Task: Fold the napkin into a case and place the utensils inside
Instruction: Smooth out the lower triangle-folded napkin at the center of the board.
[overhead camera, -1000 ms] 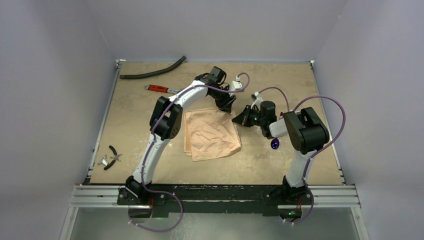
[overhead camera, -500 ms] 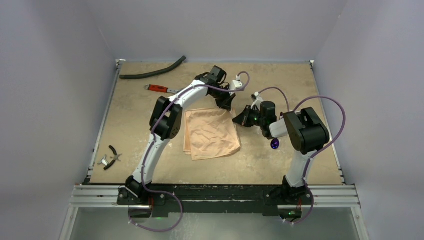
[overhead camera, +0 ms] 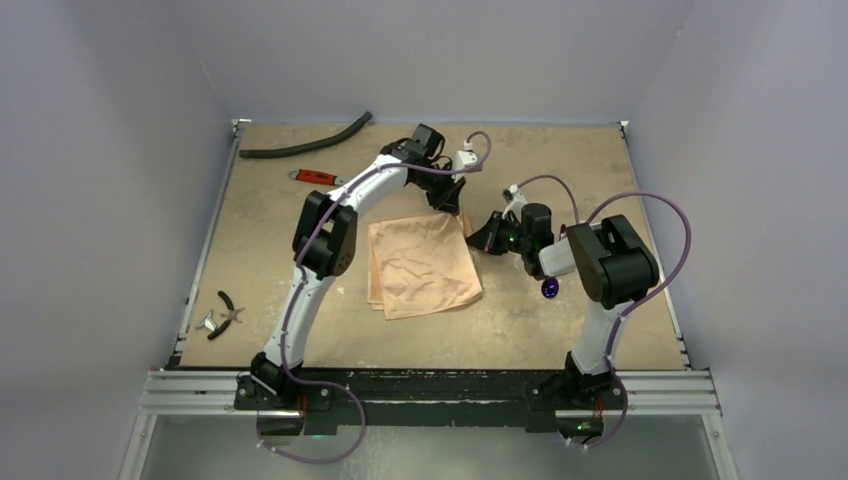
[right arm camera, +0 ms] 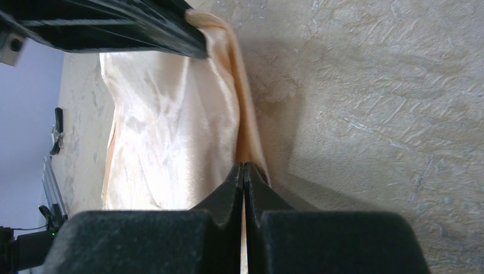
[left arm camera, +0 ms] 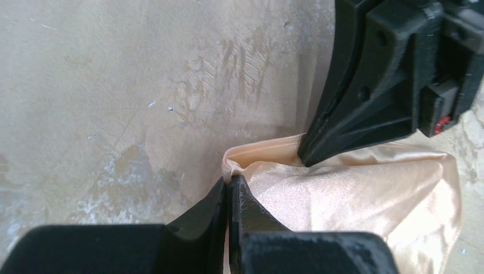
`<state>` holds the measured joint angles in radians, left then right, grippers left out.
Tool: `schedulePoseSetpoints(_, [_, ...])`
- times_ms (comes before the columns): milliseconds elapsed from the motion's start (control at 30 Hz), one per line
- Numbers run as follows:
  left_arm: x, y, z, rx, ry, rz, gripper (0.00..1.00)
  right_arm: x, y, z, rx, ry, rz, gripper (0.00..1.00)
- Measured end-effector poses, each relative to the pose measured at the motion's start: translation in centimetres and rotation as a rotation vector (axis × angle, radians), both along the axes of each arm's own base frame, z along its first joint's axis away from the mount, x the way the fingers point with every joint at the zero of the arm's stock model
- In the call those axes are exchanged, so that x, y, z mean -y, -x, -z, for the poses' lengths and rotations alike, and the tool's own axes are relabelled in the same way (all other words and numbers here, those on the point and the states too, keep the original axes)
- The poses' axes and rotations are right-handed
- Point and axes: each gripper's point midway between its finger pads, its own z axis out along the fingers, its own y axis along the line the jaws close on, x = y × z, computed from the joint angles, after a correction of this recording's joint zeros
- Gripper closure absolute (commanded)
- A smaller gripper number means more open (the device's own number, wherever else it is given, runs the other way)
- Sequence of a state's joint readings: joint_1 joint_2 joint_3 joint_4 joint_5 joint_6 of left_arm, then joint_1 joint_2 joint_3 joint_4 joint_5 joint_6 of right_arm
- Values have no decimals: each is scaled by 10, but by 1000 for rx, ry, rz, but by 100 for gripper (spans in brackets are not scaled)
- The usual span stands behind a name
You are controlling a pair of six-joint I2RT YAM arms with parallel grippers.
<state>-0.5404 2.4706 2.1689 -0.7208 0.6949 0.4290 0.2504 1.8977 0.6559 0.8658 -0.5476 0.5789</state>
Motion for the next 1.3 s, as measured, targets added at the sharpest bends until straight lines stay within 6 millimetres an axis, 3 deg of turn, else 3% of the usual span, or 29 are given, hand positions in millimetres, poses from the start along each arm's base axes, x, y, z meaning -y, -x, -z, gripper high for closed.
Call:
schedulePoseSetpoints(167, [-2,0,-25,19,38,-2,100,0,0,0,3,1,-3,100])
schedulePoseSetpoints(400, [2,-3,-29,31,55,-12,100,0,2,0,3,0,-4,100])
schedulePoseSetpoints(600, [5,-21,-18,71,52,-68,100,1,5,0,4,0,-5,100])
schedulePoseSetpoints(800, [10,-37,12,93,37,-127,88,1,8,0,1,0,-6,100])
schedulePoseSetpoints(933, [13,-41,23,111,30,-143,70,2,10,-1,-10,5,-7,100])
schedulePoseSetpoints(1033, [15,-43,23,124,31,-149,61,3,14,-2,-27,16,-10,94])
schedulePoseSetpoints(1167, [14,-43,25,137,31,-149,61,5,18,-11,-33,30,-13,88])
schedulePoseSetpoints(1300, [8,-38,25,142,23,-151,65,7,16,-33,9,47,-10,86])
